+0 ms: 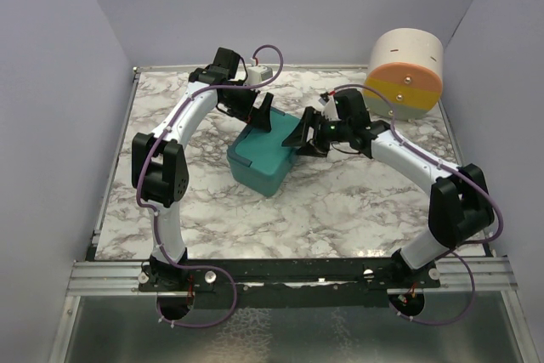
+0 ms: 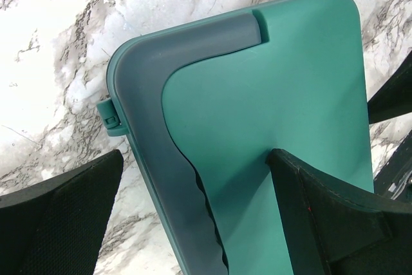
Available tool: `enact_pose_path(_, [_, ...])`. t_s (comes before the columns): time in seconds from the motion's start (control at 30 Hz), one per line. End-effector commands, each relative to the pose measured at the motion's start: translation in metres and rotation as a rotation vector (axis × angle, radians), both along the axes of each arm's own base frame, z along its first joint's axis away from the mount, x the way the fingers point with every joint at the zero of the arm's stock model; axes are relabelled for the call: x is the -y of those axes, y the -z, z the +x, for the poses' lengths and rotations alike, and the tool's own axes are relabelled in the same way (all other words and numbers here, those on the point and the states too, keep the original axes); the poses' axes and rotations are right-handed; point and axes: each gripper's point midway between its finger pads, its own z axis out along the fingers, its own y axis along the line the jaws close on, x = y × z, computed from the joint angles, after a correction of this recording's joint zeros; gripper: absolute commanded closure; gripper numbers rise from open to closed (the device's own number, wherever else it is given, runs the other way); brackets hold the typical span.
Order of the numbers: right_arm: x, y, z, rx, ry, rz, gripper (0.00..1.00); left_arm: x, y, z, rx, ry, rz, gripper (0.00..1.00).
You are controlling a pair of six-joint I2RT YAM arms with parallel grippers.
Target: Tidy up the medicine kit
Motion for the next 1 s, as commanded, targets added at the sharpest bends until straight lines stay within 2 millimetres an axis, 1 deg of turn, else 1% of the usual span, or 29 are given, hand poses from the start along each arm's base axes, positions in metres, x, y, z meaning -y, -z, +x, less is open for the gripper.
enact_pose_path(0.0, [-0.009,-0.001,0.006,0.018,-0.015,0.029,0.32,-0.023,0.048,-0.015,-0.077,0.017,0.159,0.02])
enact_pose_path(0.23, [-0.01,0.016,0.002,-0.018,-0.015,0.018,0.32,-0.021,0.048,-0.016,-0.082,0.02,0.151,0.02])
enact_pose_path(0.37, [-0.012,0.019,0.004,-0.013,-0.011,0.025,0.32,-0.021,0.048,-0.017,-0.084,0.024,0.149,0.02])
enact_pose_path(0.87, [-0.026,0.017,0.017,-0.021,0.018,0.128,0.33,-0.02,0.049,-0.019,-0.093,0.031,0.144,0.02])
enact_pose_path(0.97, [-0.029,0.013,0.02,-0.026,0.019,0.151,0.33,-0.02,0.049,-0.02,-0.095,0.033,0.142,0.02])
